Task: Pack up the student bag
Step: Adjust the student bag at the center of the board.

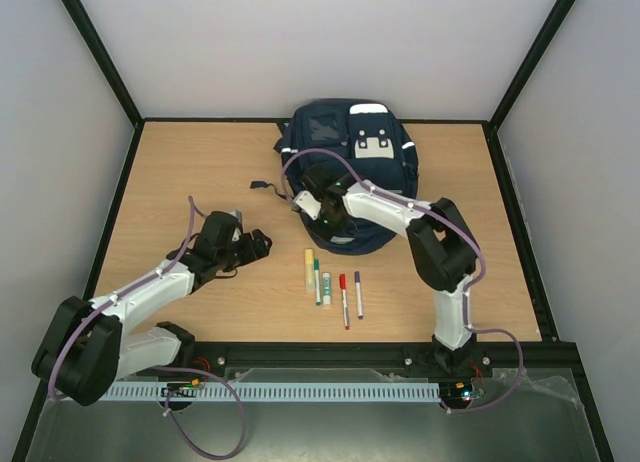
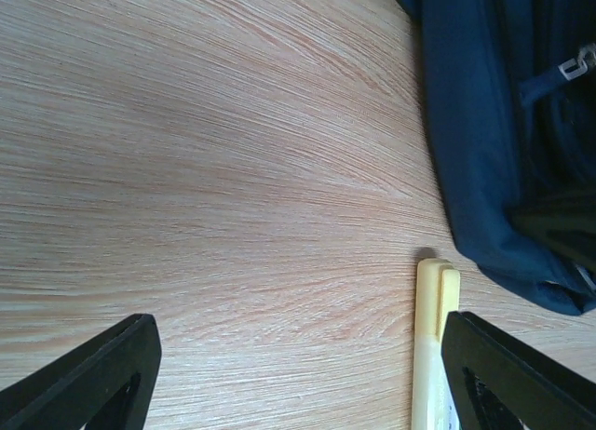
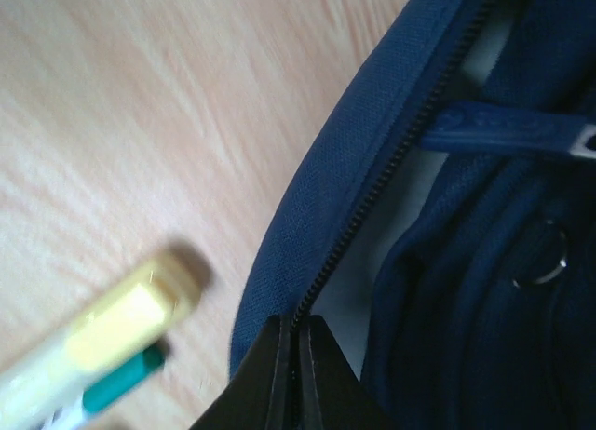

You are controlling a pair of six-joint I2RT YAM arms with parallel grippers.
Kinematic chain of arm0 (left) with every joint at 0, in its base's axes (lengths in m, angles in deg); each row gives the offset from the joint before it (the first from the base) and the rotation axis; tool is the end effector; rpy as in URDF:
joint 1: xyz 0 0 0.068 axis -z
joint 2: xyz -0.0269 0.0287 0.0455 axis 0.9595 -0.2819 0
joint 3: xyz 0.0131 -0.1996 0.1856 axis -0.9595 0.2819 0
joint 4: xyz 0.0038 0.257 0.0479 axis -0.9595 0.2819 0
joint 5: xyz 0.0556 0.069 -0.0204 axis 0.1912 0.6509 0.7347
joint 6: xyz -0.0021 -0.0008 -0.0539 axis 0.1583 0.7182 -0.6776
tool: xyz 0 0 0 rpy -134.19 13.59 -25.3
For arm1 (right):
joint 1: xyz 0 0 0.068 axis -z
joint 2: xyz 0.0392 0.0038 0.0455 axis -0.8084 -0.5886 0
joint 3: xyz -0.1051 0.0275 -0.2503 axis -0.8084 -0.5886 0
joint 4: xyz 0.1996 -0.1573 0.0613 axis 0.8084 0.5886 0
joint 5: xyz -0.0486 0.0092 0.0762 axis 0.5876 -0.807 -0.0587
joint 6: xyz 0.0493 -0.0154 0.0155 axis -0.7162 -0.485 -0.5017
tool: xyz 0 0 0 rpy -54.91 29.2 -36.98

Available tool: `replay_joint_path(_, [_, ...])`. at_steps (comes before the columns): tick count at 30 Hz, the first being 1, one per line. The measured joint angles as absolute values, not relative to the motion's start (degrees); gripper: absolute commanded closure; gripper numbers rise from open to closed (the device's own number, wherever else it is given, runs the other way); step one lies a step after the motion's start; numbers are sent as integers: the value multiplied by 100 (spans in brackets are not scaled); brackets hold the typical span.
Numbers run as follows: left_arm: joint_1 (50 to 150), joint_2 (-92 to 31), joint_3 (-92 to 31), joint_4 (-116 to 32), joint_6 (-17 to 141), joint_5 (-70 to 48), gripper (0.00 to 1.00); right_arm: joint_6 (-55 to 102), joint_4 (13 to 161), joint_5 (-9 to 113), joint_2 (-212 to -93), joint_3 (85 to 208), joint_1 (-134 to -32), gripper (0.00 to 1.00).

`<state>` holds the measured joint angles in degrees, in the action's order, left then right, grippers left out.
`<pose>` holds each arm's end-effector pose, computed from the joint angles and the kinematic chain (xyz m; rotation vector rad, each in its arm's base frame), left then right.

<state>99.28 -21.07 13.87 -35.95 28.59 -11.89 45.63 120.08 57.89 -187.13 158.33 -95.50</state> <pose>0.1989 -0.1018 0.1790 -0.3329 2.4053 -0.7878 0.3205 0.2858 0.1903 -1.2790 2.3447 0.1944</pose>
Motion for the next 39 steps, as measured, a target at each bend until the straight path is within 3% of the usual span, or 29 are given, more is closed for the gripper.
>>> replay_joint_path(19, [9921, -2923, 1361, -4092, 2909, -1491, 17, 5140, 11829, 6401, -15371, 12607, -8632, 99])
replay_joint_path(26, [9921, -3253, 1180, -4229, 3020, -1633, 17, 5673, 11818, 6723, -14278, 11650, -7751, 99])
replay_joint_path(31, [9921, -3347, 992, -4448, 3139, -1810, 17, 6095, 11813, 6775, -14156, 11541, -6814, 99])
replay_joint_path(32, [9923, -3371, 966, -4492, 3158, -1841, 17, 6141, 11796, 6769, -14180, 11543, -6676, 95])
replay_joint_path(35, [9950, -3489, 845, -4592, 3228, -1950, 17, 6169, 11820, 6712, -14444, 11713, -6287, 66])
replay_joint_path(37, [9971, -3563, 767, -4614, 3254, -2000, 17, 6103, 11947, 6557, -14628, 11976, -6171, 59])
replay_joint_path(39, [9978, -3633, 662, -4627, 3274, -2048, 18, 5999, 12065, 6196, -14671, 12284, -6145, 59])
